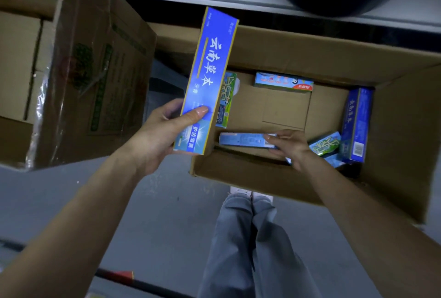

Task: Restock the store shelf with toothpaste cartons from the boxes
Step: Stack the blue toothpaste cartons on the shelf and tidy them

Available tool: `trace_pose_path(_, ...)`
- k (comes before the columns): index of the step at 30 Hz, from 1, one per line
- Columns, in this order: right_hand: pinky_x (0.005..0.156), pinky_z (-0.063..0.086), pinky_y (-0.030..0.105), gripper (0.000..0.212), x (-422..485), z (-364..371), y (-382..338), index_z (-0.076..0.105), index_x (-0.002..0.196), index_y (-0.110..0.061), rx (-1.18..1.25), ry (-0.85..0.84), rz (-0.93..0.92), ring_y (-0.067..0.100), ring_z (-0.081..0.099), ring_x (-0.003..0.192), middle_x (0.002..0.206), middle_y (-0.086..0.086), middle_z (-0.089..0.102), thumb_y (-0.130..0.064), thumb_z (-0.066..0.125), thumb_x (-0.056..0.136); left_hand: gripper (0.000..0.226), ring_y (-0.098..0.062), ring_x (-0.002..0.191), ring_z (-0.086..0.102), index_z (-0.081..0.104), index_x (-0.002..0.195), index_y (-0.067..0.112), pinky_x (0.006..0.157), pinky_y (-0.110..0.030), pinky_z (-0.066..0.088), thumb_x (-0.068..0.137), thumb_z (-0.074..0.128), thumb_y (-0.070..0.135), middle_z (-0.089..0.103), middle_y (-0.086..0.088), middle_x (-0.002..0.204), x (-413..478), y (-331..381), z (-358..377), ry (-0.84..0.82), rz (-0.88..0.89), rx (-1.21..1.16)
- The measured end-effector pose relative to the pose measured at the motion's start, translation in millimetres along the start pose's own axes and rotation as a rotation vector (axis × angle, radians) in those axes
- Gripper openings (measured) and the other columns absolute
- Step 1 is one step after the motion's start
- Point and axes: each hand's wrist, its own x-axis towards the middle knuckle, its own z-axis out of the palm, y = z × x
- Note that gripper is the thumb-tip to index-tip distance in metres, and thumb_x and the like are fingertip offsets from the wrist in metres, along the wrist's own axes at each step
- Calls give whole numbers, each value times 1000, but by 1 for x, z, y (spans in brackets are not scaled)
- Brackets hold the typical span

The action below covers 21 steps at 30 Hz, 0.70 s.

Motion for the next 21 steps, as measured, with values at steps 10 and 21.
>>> trace_pose_path(10,69,59,25,20,-199,-62,-86,62,101,9,735,-140,6,18,61,95,105,16,64,-7,62,88,15,-28,89,67,64,100,10,63,-30,58,87,63,17,71,-19,105,-89,26,47,34,36,-193)
trace_pose_path(21,64,57,26,29,-425,-64,-161,65,100,6,724,-449,-288,25,69,82,102,21,68,-4,62,73,38,-13,82,70,63,110,14,73,-30,58,74,64,28,73,-6,104,-246,123,72,-97,303,-298)
